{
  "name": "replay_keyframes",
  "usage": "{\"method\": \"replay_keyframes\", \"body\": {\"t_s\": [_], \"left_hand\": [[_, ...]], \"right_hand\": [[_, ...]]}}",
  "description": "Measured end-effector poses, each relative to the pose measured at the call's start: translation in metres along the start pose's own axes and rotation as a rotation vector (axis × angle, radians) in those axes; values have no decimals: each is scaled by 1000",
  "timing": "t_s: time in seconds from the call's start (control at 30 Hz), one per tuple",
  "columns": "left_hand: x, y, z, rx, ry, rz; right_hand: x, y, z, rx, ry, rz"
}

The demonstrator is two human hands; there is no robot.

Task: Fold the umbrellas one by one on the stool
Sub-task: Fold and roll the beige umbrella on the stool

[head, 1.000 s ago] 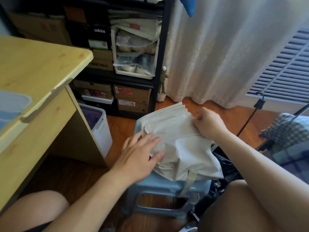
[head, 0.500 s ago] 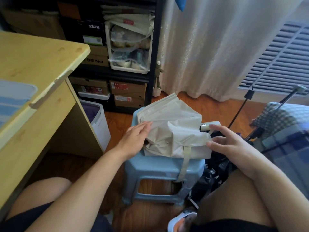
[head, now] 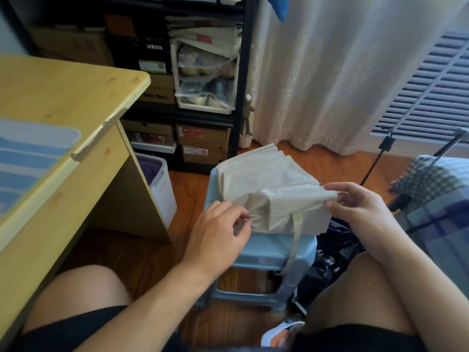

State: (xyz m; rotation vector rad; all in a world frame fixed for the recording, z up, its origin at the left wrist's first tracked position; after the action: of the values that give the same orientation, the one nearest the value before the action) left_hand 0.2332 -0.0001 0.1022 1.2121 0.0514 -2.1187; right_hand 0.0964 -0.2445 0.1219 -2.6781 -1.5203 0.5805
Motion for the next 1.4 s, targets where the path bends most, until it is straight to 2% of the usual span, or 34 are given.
{"method": "replay_keyframes", "body": {"t_s": [0.13, 0.33, 0.4, 0.47, 0.57, 0.67, 0.93, 1.03, 1.13, 1.3, 1.4], "left_hand": [[10, 2, 4, 63, 160, -20], [17, 3, 20, 103, 225, 5], [11, 0, 18, 62, 154, 32], [1, -6, 8, -31, -14, 74], [-6, -21, -5, -109, -237, 98], [5, -32, -13, -174, -273, 59], [27, -35, -18, -311, -361, -24], [17, -31, -3, -215, -319, -36], [6, -28, 9, -107, -380, -16], [-1, -23, 11, -50, -473, 26], [-6, -21, 12, -33, -423, 52]], "right_hand": [[3, -2, -4, -20, 5, -2], [3, -6, -10, -65, 64, 3], [0, -5, -10, -78, 85, 40], [-6, -6, -9, -79, 102, 85], [0, -8, -10, -63, 96, 28], [6, -9, -13, -54, 86, -37], [-6, -14, -12, -162, 242, -18], [-9, -14, -10, -185, 256, -29], [-10, -13, -9, -192, 265, -12], [-10, -13, -10, -227, 259, -2], [-9, -13, -13, -259, 254, -2]]}}
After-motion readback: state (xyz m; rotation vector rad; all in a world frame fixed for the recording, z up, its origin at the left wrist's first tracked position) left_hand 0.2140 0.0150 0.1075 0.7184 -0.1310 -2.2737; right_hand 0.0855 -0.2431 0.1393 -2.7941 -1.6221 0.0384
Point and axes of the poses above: each hand's wrist, its own y-axis towards the middle knuckle, its own x-axis out of the palm, z = x × y, the point moved 8 cm from there along y, towards the middle knuckle, and after that the axes turned 10 degrees about -z, right-handed, at the moved point
